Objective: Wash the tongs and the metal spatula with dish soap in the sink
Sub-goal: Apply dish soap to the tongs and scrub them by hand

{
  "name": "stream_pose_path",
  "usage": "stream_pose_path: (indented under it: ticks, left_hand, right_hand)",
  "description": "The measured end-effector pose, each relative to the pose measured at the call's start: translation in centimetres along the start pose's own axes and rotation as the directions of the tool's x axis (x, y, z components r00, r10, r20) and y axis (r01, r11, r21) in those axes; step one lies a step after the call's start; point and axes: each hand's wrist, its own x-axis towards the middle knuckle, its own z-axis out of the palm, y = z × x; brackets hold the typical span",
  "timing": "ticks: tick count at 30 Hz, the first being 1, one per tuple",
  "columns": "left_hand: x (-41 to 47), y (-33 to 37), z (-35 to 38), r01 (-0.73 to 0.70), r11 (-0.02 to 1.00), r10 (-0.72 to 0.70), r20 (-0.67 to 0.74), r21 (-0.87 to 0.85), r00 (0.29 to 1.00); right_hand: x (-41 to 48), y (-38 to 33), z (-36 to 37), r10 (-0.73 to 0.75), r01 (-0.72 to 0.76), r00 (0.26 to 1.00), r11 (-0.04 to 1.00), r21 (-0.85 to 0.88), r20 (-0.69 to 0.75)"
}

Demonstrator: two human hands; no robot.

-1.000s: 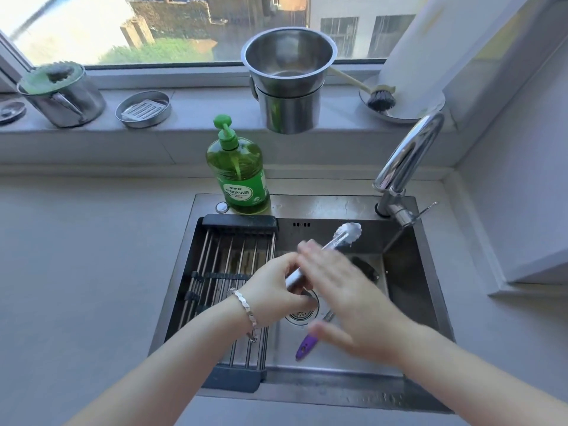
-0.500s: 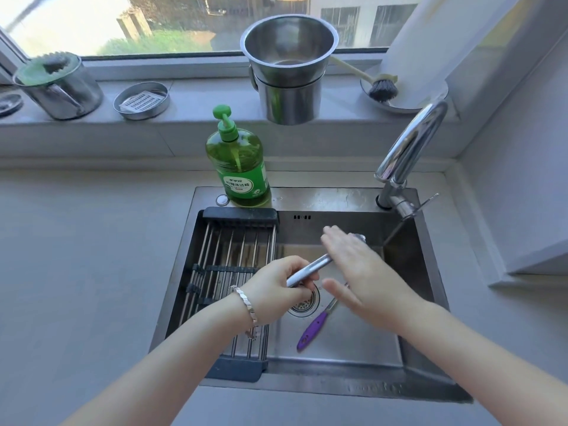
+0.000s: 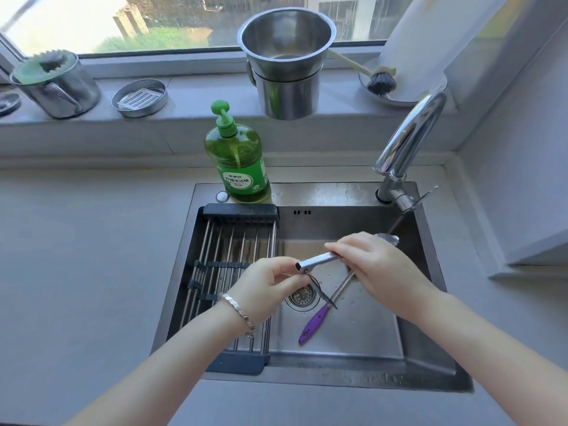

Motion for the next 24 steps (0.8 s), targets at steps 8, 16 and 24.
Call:
stream_pose_path:
  ticks: [8, 16, 24]
  left_hand:
    - [0.2, 0.3, 1.2, -0.071, 0.993, 0.087, -0.186, 0.092, 0.979]
    - [-0.4, 0.3, 1.2, -0.119, 0.991, 0.128, -0.207, 0.059, 0.970]
    - [-0.6, 0.9, 1.2, 0.101, 0.962, -0.125, -0.084, -0.253, 0.989]
  right_hand:
    - [0.5, -2.9, 0.1, 0.095, -0.098, 0.995, 0.991, 0.089, 0.037]
    - [-0.2, -3.9, 0.8, 0.209, -0.222, 0.969, 0.971, 0.093, 0.132]
    - [-1.2, -4.1, 1.1, 0.141, -0.152, 0.977, 0.986, 0.061, 0.163]
